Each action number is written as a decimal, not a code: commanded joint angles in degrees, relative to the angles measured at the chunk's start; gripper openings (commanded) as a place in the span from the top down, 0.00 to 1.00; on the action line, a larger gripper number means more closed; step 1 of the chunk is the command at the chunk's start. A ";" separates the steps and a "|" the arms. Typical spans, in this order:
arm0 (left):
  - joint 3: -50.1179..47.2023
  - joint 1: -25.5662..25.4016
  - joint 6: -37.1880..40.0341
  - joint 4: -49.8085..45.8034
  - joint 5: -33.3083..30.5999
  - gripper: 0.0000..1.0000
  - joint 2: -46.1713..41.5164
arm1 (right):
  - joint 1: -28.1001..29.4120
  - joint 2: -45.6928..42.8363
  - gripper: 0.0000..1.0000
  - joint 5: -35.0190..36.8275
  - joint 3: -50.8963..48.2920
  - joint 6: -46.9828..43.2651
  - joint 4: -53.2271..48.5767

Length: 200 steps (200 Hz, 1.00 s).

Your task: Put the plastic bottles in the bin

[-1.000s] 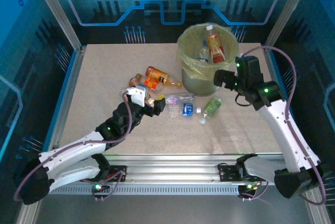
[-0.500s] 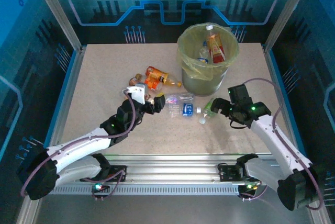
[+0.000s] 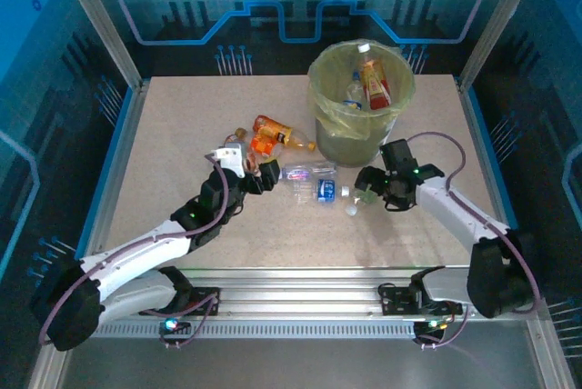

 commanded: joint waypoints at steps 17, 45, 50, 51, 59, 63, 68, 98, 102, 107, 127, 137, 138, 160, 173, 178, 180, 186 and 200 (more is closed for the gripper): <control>-1.10 1.07 -2.17 -0.47 -0.98 0.01 -1.64 | -0.05 4.41 0.06 0.36 2.33 0.14 4.16; -1.26 1.33 -2.39 -0.49 -0.61 0.01 -1.78 | -0.05 8.02 0.09 1.16 3.70 -0.42 4.19; -1.32 1.40 -2.39 -0.56 -0.55 0.01 -1.78 | -0.10 8.62 0.10 1.24 3.69 -0.62 4.30; -1.32 1.41 -2.42 -0.56 -0.55 0.01 -1.78 | -0.05 8.73 0.10 1.22 3.70 -0.60 4.31; -1.32 1.49 -2.42 -0.56 -0.46 0.01 -1.78 | -0.03 9.46 0.12 1.21 4.88 -0.70 4.57; -1.31 1.50 -2.47 -0.55 -0.38 0.01 -1.74 | 0.00 9.88 0.12 1.24 5.33 -0.76 4.79; -1.30 1.55 -2.51 -0.53 -0.30 0.01 -1.78 | -0.01 10.34 0.13 1.25 5.45 -0.85 5.13; -1.28 1.62 -2.50 -0.55 -0.02 0.01 -1.69 | -0.01 12.63 0.16 2.67 6.21 -1.38 4.68; -1.32 1.67 -2.50 -0.57 0.06 0.01 -1.64 | -0.02 12.89 0.17 2.84 6.32 -1.47 4.55; -1.25 1.68 -2.46 -0.50 0.07 0.01 -1.69 | 0.00 13.17 0.18 3.13 6.34 -1.59 4.42; -1.28 1.68 -2.46 -0.57 0.07 0.01 -1.77 | -0.12 14.00 0.20 3.90 6.22 -2.00 3.89; -1.40 1.79 -2.45 -0.62 0.15 0.01 -1.85 | -0.24 14.29 0.22 4.17 6.17 -2.09 3.66; -1.41 1.78 -2.45 -0.64 0.11 0.01 -1.86 | -0.21 14.33 0.22 4.23 6.12 -2.13 3.68; -1.41 1.79 -2.46 -0.73 0.24 0.01 -1.96 | -0.44 14.64 0.28 4.67 5.82 -2.29 3.03; -1.41 1.76 -2.52 -0.66 0.16 0.01 -2.03 | -0.65 14.65 0.30 4.80 5.64 -2.41 2.71; -1.49 1.76 -2.54 -0.66 0.16 0.01 -2.12 | -0.79 14.64 0.31 4.89 5.49 -2.48 2.57; -1.50 1.81 -2.54 -0.66 0.16 0.01 -2.13 | -0.87 14.64 0.31 4.96 5.47 -2.51 2.57; -1.49 1.79 -2.56 -0.66 0.16 0.01 -2.13 | -0.99 14.67 0.33 4.96 5.34 -2.65 2.41; -1.54 1.77 -2.63 -0.73 0.20 0.01 -2.27 | -1.47 14.81 0.35 4.99 4.95 -2.94 2.10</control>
